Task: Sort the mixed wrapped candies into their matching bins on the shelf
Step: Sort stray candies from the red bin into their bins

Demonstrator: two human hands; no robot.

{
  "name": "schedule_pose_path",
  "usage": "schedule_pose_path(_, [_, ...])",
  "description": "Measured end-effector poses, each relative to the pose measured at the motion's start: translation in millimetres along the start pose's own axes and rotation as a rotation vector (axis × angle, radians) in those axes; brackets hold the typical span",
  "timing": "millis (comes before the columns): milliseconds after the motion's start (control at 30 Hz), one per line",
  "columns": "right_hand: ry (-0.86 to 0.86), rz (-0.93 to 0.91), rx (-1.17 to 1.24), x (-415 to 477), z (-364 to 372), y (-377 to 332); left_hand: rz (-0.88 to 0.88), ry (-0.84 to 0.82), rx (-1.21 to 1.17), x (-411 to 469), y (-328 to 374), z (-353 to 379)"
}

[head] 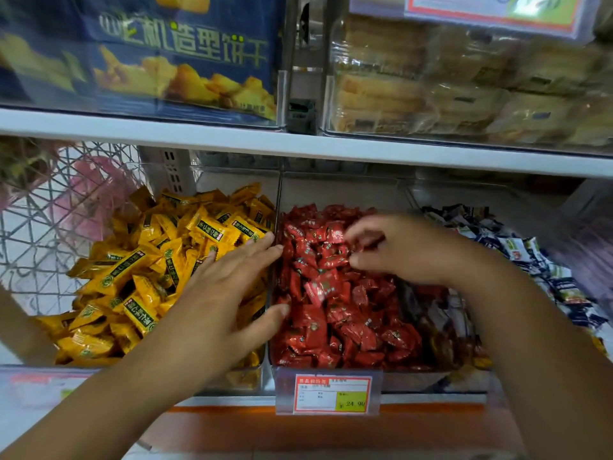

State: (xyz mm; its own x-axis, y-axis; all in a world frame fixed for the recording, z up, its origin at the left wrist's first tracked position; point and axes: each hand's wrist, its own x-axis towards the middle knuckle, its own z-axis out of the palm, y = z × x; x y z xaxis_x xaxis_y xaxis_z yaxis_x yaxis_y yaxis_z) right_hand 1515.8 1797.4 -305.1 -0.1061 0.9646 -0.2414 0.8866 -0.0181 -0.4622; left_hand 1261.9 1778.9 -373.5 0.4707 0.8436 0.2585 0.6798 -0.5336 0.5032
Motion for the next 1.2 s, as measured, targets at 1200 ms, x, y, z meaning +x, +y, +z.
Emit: schedule_pose_path(1200, [-0.313,0.163,-0.291,-1.6,81.9,10.6,-0.014,-0.016,0.025,2.1,2.9,1.2])
